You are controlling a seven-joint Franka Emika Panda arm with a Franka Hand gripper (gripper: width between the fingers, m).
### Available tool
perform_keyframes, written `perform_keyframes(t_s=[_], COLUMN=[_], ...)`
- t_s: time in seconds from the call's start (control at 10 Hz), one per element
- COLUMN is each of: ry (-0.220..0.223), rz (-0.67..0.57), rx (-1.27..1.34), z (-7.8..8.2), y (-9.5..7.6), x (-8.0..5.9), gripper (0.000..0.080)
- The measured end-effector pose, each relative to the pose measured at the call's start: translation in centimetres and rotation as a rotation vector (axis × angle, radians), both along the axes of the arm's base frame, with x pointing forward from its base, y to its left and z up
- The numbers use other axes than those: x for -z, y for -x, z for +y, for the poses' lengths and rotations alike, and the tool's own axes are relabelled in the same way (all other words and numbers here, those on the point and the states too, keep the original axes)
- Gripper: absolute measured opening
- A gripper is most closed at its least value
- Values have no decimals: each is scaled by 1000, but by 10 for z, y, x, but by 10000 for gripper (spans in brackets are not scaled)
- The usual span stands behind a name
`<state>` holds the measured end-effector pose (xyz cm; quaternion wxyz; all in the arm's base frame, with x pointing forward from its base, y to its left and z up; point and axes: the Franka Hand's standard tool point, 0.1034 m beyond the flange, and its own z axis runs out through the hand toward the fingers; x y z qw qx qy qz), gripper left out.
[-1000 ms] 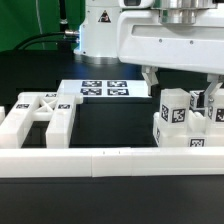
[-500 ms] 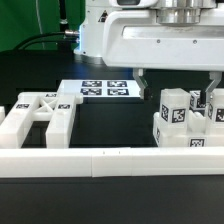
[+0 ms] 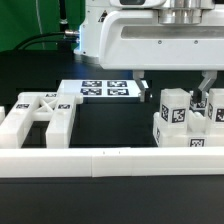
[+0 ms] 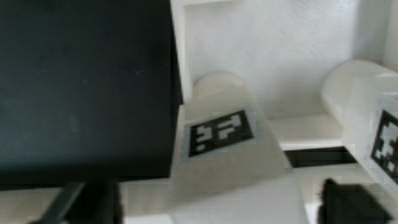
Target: Assemble chair
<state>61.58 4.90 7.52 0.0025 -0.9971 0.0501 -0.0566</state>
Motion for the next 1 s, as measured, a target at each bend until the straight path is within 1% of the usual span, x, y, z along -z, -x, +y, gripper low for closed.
perform_keyframes(t_s=[0.1,0.2,0.3,0.4,0.5,0.7,1.0], ry=[0,-3,-3,-3,-15,-43,-88], rz=[0,0,0,0,1,0,-13], rx=[1,24,24,26,116,362,742], z=[0,0,0,0,0,3,3], y=[0,0,0,0,0,0,-1], x=[0,0,0,0,0,0,1], gripper=[405,405,286,286,286,286,287])
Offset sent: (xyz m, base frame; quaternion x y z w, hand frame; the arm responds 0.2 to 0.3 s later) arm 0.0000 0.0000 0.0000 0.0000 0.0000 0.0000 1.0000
